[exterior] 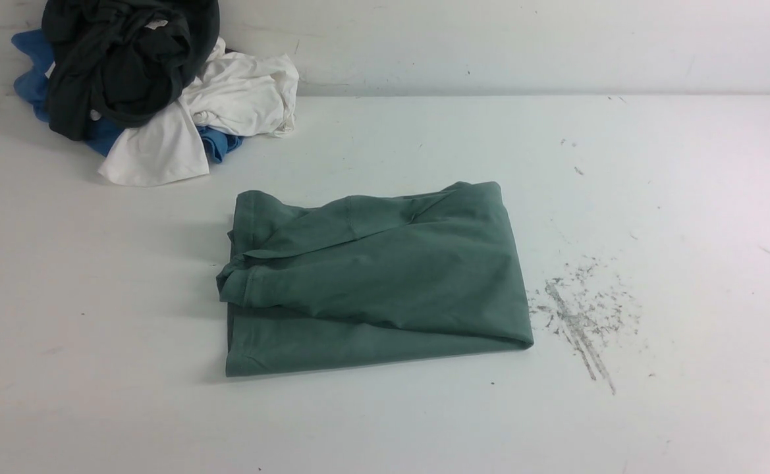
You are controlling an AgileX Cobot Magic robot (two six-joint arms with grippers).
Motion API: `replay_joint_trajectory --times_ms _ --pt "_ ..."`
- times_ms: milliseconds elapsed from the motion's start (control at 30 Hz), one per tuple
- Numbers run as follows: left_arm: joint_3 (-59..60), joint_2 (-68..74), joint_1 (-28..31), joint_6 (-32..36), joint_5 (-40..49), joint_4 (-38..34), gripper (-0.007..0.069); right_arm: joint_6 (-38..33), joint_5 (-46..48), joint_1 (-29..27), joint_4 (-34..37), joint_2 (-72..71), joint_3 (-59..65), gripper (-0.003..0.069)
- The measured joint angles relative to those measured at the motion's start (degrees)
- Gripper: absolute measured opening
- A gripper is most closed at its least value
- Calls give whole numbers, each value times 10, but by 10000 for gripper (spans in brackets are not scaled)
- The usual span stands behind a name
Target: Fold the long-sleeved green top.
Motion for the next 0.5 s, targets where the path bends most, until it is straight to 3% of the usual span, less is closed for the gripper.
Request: replay_joint_trajectory --times_ms 200,300,500 --pt "68 0 21 0 -211 5 -4 0 0 0 0 0 0 -15" --pt "148 -18 68 0 -325 8 -4 0 0 0 0 0 0 -15" --pt "261 -27 114 -28 -387 31 -4 0 1 0 1 0 0 -15"
